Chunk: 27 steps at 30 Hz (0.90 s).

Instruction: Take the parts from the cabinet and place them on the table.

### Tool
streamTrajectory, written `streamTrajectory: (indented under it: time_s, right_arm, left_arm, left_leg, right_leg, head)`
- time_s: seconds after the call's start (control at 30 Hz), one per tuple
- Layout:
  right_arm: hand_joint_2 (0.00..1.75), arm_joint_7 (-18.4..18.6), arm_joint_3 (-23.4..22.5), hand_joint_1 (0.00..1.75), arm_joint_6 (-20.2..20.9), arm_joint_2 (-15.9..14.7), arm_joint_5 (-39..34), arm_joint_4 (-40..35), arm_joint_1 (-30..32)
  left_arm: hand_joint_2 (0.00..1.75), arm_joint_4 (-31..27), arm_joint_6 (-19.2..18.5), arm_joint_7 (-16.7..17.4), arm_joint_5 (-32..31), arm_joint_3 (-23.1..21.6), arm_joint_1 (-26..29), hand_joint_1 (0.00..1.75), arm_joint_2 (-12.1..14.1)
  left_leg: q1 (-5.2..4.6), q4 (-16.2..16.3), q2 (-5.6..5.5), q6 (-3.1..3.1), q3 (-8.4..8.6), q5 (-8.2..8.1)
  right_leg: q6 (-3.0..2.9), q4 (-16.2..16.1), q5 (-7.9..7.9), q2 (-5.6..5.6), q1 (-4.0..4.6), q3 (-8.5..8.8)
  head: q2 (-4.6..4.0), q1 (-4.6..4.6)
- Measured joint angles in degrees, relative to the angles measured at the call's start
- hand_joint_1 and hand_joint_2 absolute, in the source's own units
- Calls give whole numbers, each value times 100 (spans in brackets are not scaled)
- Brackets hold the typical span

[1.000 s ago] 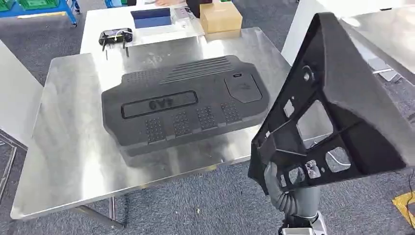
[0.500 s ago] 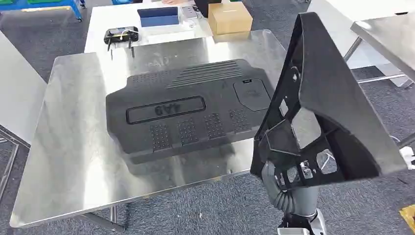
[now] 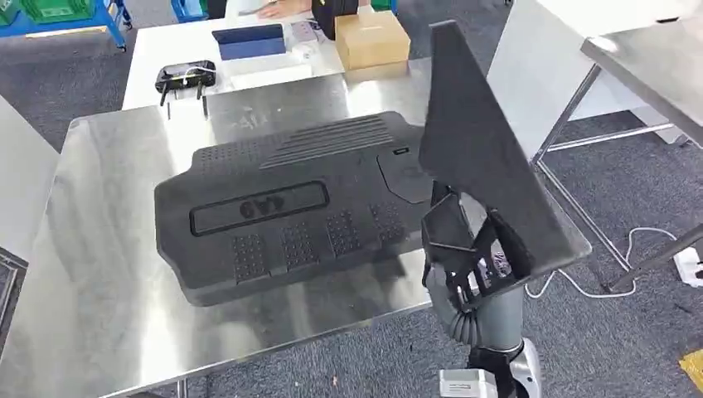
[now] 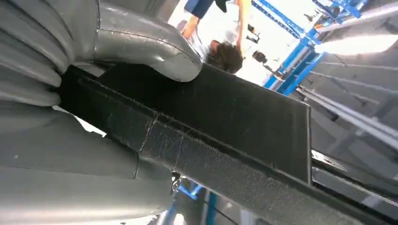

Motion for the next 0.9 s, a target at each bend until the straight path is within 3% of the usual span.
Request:
streamTrajectory:
  time_s: [0.03,0.3,0.43,0.67,0.77,0.9]
  right_arm:
    - [175,92,33,175,0,-2,214,37,-112]
    - [175,904,513,175,336,-24,1531,867,-1654]
    - [175,996,679,175,367,9,1610,1176,-2067]
    - [175,1040,793,175,376,9,1689,1368,-2187]
    - [175,1303,923,175,652,9,2103,1544,-2474]
    - [175,1650,1285,175,993,140,2903,2215,-3342]
  left_arm:
    - [175,0,13,9,-35,0,-22,0,-2]
    - [175,0,-2,135,-280,-89,-153,0,-22]
    - [175,0,-4,162,-317,-133,-202,0,-31]
    - [175,0,-4,162,-317,-168,-202,0,-31]
    - [175,0,-31,192,-374,-203,-214,0,-31]
    - [175,0,-94,365,-518,-321,-331,0,-37]
  left_leg:
    - [-14,16,-4,16,14,-4]
    - [-29,-17,-41,37,-12,14]
    - [-31,-17,-51,43,-12,17]
    - [-24,-16,-47,47,-11,19]
    - [-21,-17,-37,47,-11,20]
    - [-9,-18,-27,51,-7,28]
  right_leg:
    - [26,-20,20,2,-42,-28]
    - [35,-104,27,-15,-49,-8]
    - [55,-114,40,-25,-49,-7]
    - [67,-114,47,-25,-38,-7]
    - [68,-112,49,-20,-29,-10]
    - [67,-106,49,-17,-18,-10]
  head:
    - [0,-11]
    - [0,11]
    - [0,9]
    - [0,7]
    - [0,4]
    - [0,7]
